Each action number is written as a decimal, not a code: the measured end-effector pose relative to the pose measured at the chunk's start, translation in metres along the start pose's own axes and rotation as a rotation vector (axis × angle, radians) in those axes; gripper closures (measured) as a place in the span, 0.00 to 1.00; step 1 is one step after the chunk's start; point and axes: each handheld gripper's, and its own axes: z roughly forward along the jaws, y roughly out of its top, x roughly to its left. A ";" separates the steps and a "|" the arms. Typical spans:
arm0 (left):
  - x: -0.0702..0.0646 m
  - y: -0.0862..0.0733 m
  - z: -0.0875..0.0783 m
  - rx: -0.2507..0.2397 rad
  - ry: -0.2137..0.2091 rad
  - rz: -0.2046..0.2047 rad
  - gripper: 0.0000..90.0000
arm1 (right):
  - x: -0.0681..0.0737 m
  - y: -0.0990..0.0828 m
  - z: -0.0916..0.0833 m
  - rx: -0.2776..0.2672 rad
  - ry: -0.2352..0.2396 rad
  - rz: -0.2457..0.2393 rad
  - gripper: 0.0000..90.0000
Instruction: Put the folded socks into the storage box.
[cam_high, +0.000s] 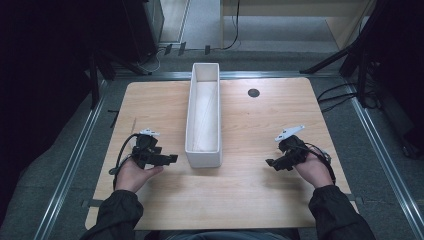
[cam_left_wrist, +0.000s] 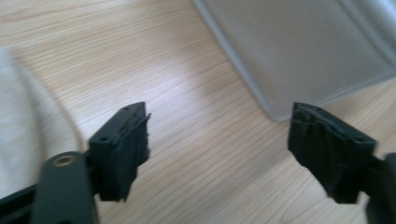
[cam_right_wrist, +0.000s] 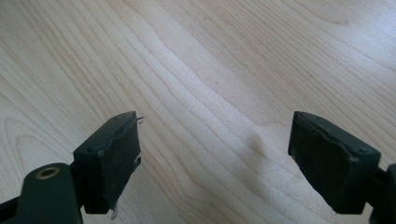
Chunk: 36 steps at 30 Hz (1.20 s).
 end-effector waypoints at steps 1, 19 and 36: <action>0.001 -0.001 0.000 0.007 0.010 -0.003 0.34 | 0.000 0.000 0.000 0.002 0.000 -0.002 0.19; 0.006 -0.008 0.003 0.044 0.001 -0.004 0.47 | 0.003 -0.001 0.005 0.050 0.008 -0.054 0.24; 0.012 -0.010 0.006 0.094 0.002 -0.049 0.42 | 0.005 -0.002 0.006 0.041 -0.005 -0.076 0.22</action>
